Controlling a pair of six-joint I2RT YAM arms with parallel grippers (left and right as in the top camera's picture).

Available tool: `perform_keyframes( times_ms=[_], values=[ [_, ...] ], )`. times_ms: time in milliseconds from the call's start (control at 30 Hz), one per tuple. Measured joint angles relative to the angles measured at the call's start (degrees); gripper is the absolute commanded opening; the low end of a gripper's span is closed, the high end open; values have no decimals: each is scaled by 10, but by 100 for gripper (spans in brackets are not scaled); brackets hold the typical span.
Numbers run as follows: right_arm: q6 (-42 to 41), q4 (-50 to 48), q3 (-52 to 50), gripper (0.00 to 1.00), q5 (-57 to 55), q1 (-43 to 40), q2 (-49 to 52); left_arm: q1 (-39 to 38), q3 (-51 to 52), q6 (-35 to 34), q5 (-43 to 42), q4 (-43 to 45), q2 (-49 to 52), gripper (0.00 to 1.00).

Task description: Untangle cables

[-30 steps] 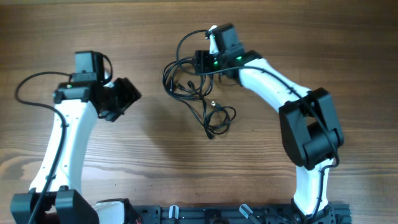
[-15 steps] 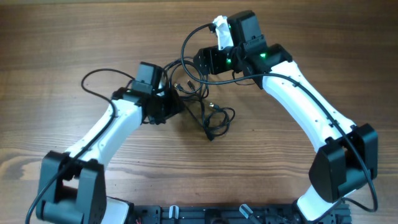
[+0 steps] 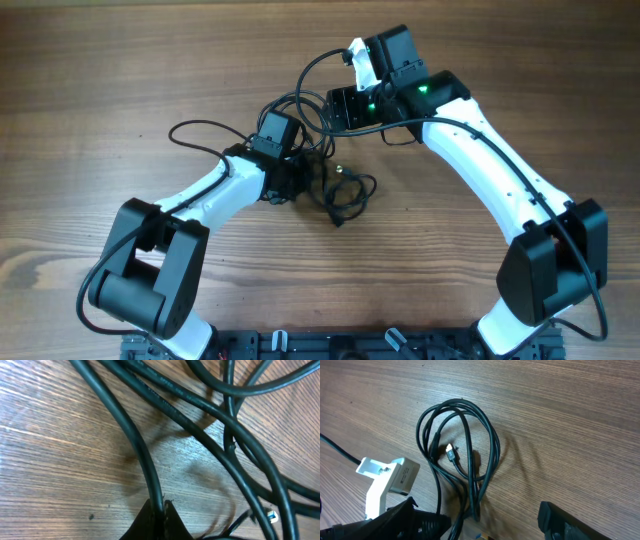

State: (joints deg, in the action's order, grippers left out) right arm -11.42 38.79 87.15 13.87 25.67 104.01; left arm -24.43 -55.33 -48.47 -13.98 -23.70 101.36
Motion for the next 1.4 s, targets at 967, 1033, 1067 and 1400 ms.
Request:
perform_keyframes(
  times_ms=[967, 1033, 1067, 1400],
  values=[
    [31, -33, -15, 81, 162, 0, 9, 148, 6, 57, -178, 122, -438, 4],
    [27, -35, -15, 81, 163, 0, 9, 152, 7, 29, -211, 158, -447, 4],
    [27, -35, -15, 81, 163, 0, 9, 152, 7, 19, -222, 171, -450, 4],
    [21, -41, -15, 81, 172, 0, 45, 159, 10, -158, -325, 437, -454, 4]
  ],
)
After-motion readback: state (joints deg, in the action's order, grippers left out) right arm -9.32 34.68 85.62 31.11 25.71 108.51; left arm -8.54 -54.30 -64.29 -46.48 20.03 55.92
